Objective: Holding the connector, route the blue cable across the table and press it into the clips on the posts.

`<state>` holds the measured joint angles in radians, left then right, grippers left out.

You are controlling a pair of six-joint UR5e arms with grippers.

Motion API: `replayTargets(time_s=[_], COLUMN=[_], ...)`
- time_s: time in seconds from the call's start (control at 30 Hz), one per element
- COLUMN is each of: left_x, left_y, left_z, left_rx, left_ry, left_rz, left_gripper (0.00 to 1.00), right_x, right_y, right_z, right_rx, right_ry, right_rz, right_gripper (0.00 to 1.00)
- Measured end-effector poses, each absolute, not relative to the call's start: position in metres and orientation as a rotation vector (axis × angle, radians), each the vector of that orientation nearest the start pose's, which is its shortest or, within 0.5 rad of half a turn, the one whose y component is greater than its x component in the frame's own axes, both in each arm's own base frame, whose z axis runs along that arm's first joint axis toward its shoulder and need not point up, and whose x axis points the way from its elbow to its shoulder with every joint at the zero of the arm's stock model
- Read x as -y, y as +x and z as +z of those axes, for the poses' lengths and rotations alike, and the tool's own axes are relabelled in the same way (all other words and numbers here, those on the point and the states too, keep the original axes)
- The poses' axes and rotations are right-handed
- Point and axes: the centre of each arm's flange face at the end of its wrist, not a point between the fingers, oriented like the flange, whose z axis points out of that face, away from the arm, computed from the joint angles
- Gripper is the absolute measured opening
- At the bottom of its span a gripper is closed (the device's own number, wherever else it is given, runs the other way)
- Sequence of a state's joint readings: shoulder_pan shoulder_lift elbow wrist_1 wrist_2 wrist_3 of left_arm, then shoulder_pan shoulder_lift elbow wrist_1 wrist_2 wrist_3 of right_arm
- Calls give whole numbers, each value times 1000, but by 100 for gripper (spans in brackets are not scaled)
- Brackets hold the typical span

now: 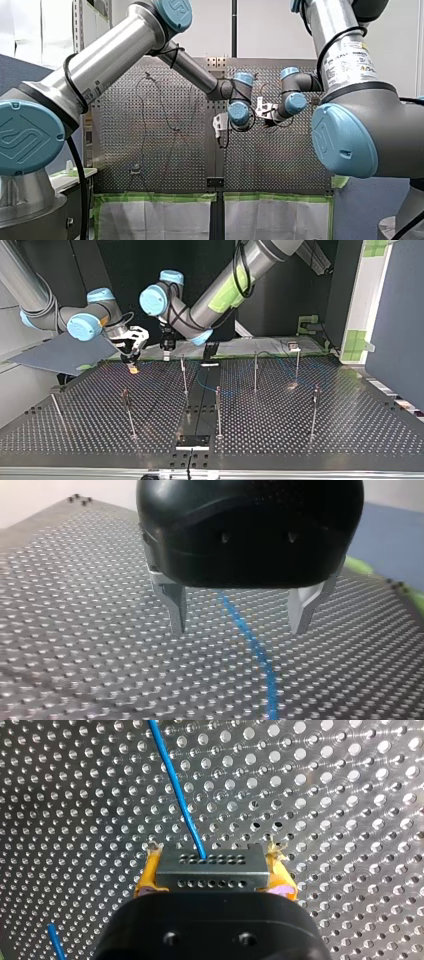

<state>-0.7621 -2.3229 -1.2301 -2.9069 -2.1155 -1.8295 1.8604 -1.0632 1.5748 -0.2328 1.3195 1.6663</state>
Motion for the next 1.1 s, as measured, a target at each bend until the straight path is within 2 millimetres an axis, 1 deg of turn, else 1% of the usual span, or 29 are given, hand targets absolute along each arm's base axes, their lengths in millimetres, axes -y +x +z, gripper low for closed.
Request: replayTargets(time_s=[0.1, 0.2, 0.67, 0.77, 0.93, 0.97, 1.0, 1.03, 1.07, 1.1], left_x=[557, 561, 576, 582, 590, 591, 592, 593, 594, 595], left_y=[468, 473, 502, 504, 508, 508, 509, 509, 509, 508], left_z=[204, 197, 157, 158, 173, 176, 177, 179, 180, 180], left_rx=[-1725, -1738, -1760, -1751, -1719, -1714, -1711, -1707, -1705, -1703], left_ry=[32, 37, 13, 5, -18, -21, -23, -26, -26, -27], left_rz=[-281, -273, -255, -257, -266, -268, -270, -270, -271, -271], left_gripper=[100, 100, 100, 100, 100, 61, 61, 47, 27, 27], right_x=[543, 544, 542, 542, 542, 542, 542, 542, 542, 542], right_y=[327, 327, 329, 329, 330, 330, 330, 330, 330, 330], right_z=[220, 220, 221, 221, 222, 222, 221, 222, 222, 222], right_rx=[1210, 1209, 1192, 1191, 1191, 1191, 1191, 1191, 1192, 1192], right_ry=[1795, 1796, 1817, 1820, 1821, 1821, 1821, 1821, 1821, 1820], right_rz=[1502, 1504, 1535, 1539, 1542, 1542, 1542, 1542, 1543, 1543], right_gripper=[0, 0, 0, 0, 0, 0, 0, 0, 0, 0])
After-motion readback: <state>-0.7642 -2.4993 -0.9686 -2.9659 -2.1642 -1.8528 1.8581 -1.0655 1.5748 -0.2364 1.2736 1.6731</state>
